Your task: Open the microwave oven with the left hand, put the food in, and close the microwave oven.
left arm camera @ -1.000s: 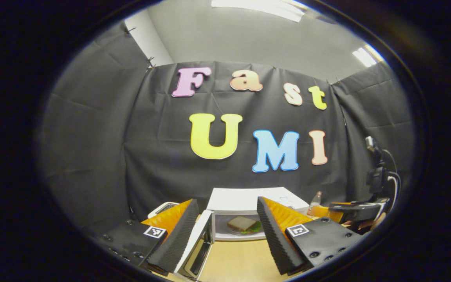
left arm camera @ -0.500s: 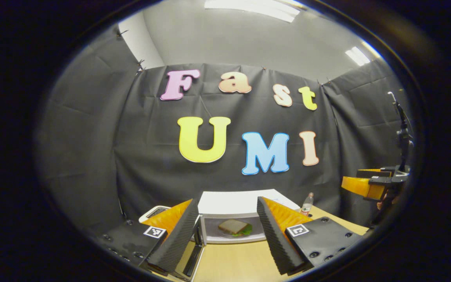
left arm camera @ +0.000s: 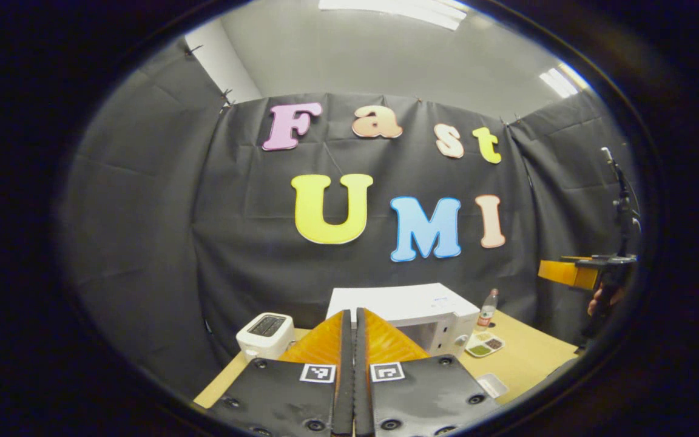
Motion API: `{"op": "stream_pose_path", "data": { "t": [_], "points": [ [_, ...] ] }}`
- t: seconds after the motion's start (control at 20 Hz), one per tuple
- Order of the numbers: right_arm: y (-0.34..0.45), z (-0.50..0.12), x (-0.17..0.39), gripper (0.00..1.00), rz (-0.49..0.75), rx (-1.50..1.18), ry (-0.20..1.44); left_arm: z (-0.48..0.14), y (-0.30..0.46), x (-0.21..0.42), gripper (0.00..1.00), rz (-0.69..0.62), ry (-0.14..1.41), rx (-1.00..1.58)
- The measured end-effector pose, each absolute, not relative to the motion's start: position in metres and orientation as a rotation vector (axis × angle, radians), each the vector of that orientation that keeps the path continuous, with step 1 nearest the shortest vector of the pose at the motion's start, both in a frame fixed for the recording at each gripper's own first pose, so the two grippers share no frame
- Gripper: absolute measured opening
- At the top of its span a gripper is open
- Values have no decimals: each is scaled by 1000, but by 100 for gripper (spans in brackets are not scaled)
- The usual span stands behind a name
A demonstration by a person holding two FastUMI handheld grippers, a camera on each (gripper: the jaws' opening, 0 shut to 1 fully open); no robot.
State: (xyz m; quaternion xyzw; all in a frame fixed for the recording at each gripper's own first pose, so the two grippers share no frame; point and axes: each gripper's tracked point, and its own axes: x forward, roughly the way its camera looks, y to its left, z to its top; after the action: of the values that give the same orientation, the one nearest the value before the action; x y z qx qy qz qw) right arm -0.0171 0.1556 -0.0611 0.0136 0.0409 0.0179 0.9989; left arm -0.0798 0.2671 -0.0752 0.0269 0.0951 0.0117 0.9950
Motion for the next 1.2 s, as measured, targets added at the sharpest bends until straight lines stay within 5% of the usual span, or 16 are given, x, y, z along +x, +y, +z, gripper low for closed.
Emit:
{"op": "stream_pose_path", "data": {
  "t": [0.3,0.5,1.2],
  "points": [
    [163,-54,-8,97,54,0,65,-138,420,-159,7,235,365,66],
    [166,-49,1,97,64,-2,51,-214,438,-190,7,233,519,-26],
    [115,-50,15,96,45,32,88,-266,302,-164,7,39,649,-51]
  ]
}}
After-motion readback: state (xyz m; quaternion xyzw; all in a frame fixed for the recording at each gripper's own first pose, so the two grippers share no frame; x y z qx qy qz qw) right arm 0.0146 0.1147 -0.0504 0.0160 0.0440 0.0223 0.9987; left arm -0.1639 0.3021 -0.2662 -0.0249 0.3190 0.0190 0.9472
